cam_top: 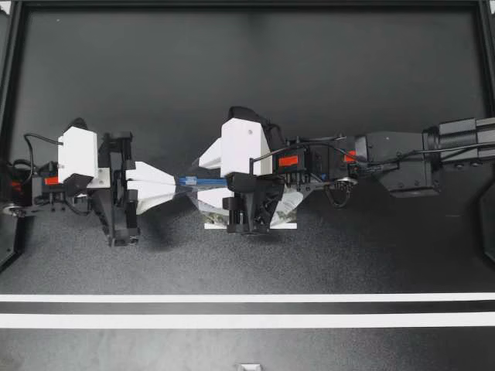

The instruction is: Slide open the ziploc bag.

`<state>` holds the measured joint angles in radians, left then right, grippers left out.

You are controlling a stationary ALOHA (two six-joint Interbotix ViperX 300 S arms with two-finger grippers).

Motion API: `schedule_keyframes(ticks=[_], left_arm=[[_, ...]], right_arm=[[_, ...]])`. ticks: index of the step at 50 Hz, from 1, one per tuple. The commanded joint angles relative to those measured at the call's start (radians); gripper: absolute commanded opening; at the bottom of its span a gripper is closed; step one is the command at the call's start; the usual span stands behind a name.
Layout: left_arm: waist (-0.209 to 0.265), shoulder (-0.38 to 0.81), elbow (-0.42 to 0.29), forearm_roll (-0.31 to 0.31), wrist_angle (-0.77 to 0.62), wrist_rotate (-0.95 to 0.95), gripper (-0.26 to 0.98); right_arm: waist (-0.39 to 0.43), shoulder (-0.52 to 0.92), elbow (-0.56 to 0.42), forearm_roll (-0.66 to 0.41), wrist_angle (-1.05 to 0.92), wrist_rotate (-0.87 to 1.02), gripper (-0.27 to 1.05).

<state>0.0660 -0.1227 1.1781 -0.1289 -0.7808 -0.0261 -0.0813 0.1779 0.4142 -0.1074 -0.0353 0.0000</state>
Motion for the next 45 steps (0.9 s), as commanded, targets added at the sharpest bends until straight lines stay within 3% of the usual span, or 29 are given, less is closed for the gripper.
schedule_keyframes(ticks=[1, 23, 45], left_arm=[[0.002, -0.009, -0.008, 0.002, -0.003, 0.003, -0.2], [0.002, -0.008, -0.005, -0.005, 0.002, 0.006, -0.2], [0.003, 0.0, 0.011, -0.066, 0.015, 0.015, -0.2]], right_arm=[[-0.006, -0.02, -0.026, 0.005, 0.002, 0.003, 0.39], [-0.005, -0.046, -0.026, 0.015, 0.048, -0.002, -0.04], [0.002, -0.101, 0.002, 0.009, 0.209, -0.011, -0.07]])
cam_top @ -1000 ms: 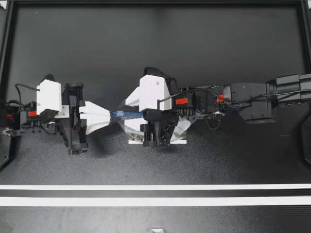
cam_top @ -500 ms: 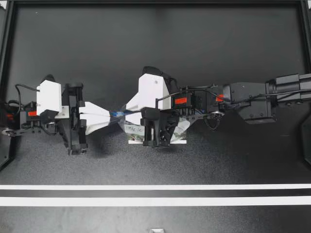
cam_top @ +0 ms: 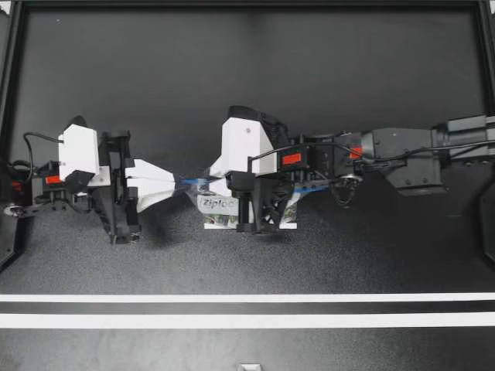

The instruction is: Slide open the ziploc bag.

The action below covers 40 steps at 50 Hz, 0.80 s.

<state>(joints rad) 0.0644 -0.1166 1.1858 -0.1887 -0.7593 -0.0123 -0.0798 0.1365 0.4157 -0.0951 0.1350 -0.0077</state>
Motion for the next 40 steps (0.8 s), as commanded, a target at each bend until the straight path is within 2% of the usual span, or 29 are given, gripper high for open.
schedule_keyframes(ticks=[1, 10, 30, 40], left_arm=[[0.005, -0.006, 0.005, -0.006, -0.006, 0.002, -0.2], [0.005, -0.008, 0.009, -0.006, -0.006, 0.005, -0.2], [0.005, -0.018, 0.015, -0.003, -0.003, 0.014, -0.2], [0.005, -0.037, 0.032, -0.002, 0.0, 0.015, -0.2]], right_arm=[[0.0, -0.064, 0.005, -0.003, 0.046, -0.003, -0.07], [0.0, -0.137, 0.069, -0.012, 0.097, -0.005, -0.07], [0.0, -0.311, 0.311, -0.009, 0.098, 0.009, -0.07], [-0.011, -0.396, 0.39, -0.009, 0.097, 0.011, -0.07]])
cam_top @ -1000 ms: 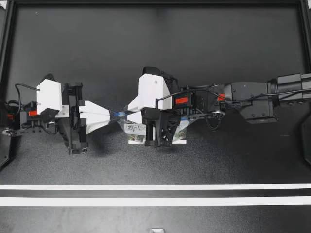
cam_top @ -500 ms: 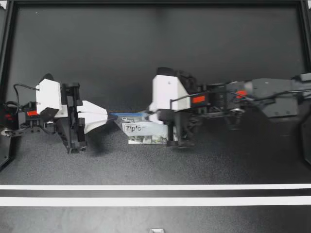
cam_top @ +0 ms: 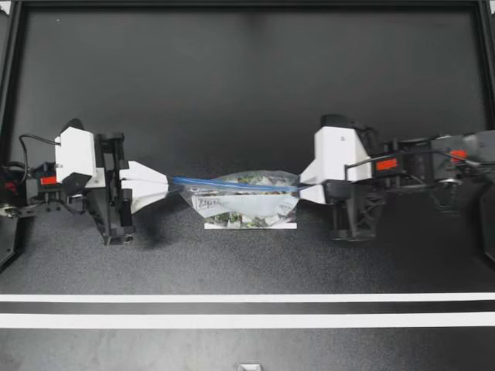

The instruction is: Slide open the ziploc bag.

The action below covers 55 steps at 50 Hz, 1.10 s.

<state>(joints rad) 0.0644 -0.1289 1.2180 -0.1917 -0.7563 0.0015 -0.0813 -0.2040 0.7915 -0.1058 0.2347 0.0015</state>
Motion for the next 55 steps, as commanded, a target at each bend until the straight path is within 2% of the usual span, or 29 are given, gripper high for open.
schedule_keyframes(ticks=[1, 21, 29, 36, 42, 46, 55], left_arm=[[0.005, -0.028, 0.002, 0.002, -0.003, 0.002, -0.2], [0.005, -0.018, -0.008, 0.002, 0.005, 0.003, -0.19], [0.005, -0.014, -0.014, 0.018, 0.005, 0.003, -0.16], [0.005, -0.006, -0.028, 0.026, 0.011, 0.002, -0.01], [0.005, -0.005, -0.037, 0.032, 0.015, 0.003, 0.22], [0.005, -0.006, -0.038, 0.067, 0.009, 0.0, 0.34], [0.005, -0.029, -0.043, 0.078, 0.009, -0.002, 0.36]], right_arm=[[-0.011, -0.061, 0.018, 0.002, -0.005, 0.002, -0.07], [-0.014, -0.091, 0.055, 0.008, -0.058, 0.003, -0.06], [-0.014, -0.094, 0.057, 0.009, -0.061, 0.003, -0.02], [-0.014, -0.094, 0.063, 0.009, -0.061, 0.005, 0.11], [-0.014, -0.095, 0.064, 0.018, -0.061, 0.005, 0.26], [-0.014, -0.1, 0.067, 0.028, -0.069, 0.012, 0.34], [-0.014, -0.112, 0.101, 0.028, -0.184, 0.044, 0.36]])
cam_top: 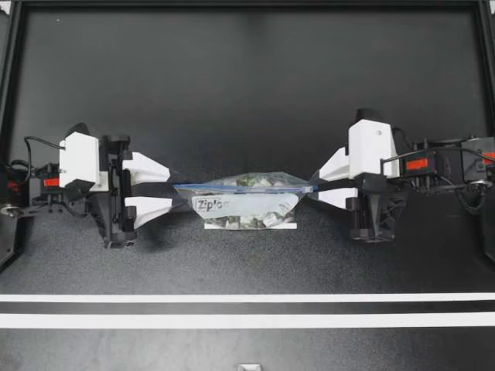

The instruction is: Slide open the ziploc bag.

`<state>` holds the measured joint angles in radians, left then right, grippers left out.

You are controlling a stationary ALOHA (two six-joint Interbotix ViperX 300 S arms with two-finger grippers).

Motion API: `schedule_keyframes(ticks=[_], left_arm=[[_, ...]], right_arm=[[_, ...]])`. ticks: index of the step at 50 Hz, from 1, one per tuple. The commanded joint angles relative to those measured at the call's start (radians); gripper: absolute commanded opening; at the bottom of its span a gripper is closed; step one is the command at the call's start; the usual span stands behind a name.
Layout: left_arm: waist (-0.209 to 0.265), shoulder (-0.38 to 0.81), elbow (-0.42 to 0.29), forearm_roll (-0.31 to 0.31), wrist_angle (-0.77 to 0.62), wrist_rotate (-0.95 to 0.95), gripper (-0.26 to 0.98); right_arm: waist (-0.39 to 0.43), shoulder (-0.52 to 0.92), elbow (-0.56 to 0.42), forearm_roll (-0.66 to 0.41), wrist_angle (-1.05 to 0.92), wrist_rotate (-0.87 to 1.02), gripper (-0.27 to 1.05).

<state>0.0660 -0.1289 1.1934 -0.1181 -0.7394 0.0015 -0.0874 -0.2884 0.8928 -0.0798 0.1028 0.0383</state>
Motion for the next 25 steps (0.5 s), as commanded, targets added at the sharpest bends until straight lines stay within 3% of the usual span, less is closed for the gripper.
schedule_keyframes(ticks=[1, 18, 25], left_arm=[[0.003, -0.034, -0.02, 0.005, -0.009, -0.002, 0.36], [0.003, -0.074, -0.028, 0.02, 0.012, -0.002, 0.36], [0.003, -0.103, -0.06, 0.02, 0.124, 0.0, 0.36]], right_arm=[[-0.008, -0.034, 0.006, 0.002, -0.072, 0.012, 0.36], [-0.006, -0.091, 0.109, 0.002, -0.31, 0.02, 0.36], [-0.006, -0.097, 0.115, 0.002, -0.321, 0.02, 0.36]])
